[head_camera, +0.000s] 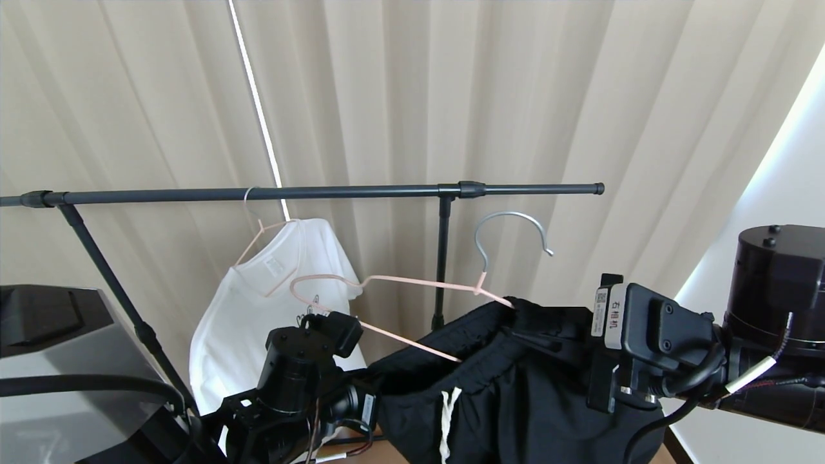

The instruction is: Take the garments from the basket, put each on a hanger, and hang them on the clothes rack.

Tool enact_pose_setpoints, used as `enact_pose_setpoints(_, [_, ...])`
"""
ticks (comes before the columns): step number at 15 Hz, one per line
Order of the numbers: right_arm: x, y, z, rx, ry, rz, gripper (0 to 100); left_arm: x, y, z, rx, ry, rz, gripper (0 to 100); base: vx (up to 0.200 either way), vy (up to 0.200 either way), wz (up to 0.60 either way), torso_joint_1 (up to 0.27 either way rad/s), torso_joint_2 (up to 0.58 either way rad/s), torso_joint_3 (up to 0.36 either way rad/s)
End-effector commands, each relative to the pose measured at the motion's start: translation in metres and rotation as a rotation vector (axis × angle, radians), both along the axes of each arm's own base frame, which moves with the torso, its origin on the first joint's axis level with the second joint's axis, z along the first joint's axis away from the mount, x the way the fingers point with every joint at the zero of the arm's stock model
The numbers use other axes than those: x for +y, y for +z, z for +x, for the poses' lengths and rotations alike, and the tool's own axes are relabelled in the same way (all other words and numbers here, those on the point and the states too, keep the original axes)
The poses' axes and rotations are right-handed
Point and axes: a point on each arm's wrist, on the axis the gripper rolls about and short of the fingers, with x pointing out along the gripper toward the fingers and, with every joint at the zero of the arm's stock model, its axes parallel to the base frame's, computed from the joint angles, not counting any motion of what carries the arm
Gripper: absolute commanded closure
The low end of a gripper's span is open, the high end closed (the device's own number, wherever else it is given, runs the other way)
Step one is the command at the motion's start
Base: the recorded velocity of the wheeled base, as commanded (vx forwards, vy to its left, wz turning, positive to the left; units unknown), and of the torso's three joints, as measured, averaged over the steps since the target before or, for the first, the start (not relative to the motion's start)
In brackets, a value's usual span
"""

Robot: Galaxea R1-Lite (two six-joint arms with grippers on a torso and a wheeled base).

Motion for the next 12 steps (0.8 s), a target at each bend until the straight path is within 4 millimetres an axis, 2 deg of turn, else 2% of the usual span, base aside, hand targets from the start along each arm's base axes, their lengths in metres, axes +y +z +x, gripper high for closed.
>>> enact_pose_setpoints(1, [-0.001,0.0,0.004,0.0,-0.012,0.0,100,0.002,0.003,0.002,-0.019,0.017,-0.009,100,0.0,0.0,0.0,0.0,0.0,0.0])
enact_pose_setpoints(7, [-0.003,-0.026,0.037,0.087,-0.085,-0.053,100,0.021,0.033,0.022,-0.133,0.135,-0.075,100,0.0,0.0,0.0,0.0,0.0,0.0])
enact_pose_setpoints(12, [0.0,-0.037,0.044,0.114,-0.088,-0.071,100,0.029,0.036,0.032,-0.151,0.177,-0.084,100,0.0,0.0,0.0,0.0,0.0,0.0])
